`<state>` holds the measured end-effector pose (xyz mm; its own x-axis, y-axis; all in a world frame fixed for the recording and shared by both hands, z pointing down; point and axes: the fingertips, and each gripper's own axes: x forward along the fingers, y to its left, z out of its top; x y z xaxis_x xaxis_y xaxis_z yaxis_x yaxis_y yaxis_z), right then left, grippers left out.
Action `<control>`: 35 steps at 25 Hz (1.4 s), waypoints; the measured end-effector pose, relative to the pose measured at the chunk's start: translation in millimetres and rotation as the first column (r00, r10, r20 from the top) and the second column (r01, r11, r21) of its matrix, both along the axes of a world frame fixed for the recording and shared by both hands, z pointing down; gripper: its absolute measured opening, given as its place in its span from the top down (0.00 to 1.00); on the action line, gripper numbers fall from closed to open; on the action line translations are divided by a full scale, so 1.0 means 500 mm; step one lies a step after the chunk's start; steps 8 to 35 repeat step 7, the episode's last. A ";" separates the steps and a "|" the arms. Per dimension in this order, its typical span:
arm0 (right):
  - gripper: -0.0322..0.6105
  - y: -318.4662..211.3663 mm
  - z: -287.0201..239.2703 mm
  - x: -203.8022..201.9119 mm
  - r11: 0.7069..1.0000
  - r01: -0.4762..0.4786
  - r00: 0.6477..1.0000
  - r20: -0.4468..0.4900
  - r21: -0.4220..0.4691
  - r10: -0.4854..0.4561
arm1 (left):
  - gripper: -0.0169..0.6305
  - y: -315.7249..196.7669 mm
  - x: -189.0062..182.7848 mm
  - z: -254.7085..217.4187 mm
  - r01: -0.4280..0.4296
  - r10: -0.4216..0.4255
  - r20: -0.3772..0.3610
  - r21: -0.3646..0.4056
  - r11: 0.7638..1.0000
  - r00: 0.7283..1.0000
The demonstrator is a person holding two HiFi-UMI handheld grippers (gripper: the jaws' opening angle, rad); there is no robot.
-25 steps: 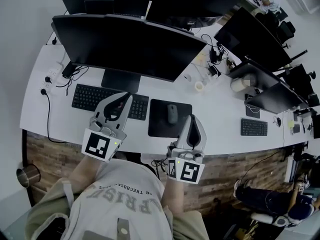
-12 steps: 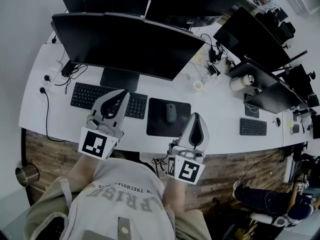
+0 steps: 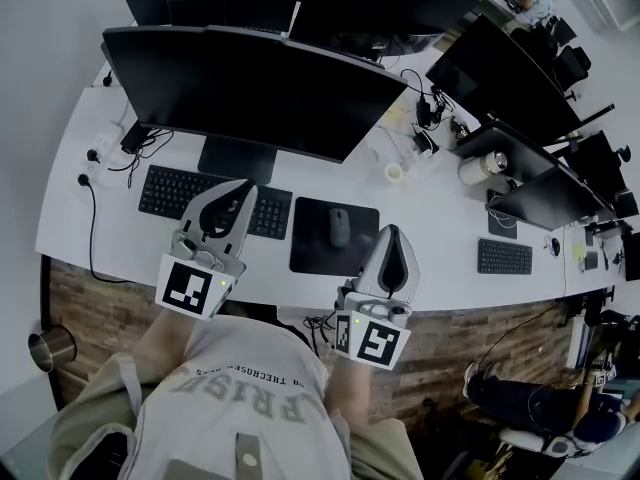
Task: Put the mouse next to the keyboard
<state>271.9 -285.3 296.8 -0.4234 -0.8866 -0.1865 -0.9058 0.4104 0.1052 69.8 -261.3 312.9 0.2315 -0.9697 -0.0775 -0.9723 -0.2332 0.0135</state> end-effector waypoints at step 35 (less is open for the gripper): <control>0.95 -0.006 -0.002 0.004 1.000 0.012 1.000 0.002 0.003 -0.012 | 0.96 -0.005 0.005 0.002 0.007 -0.007 0.000 0.004 1.000 1.000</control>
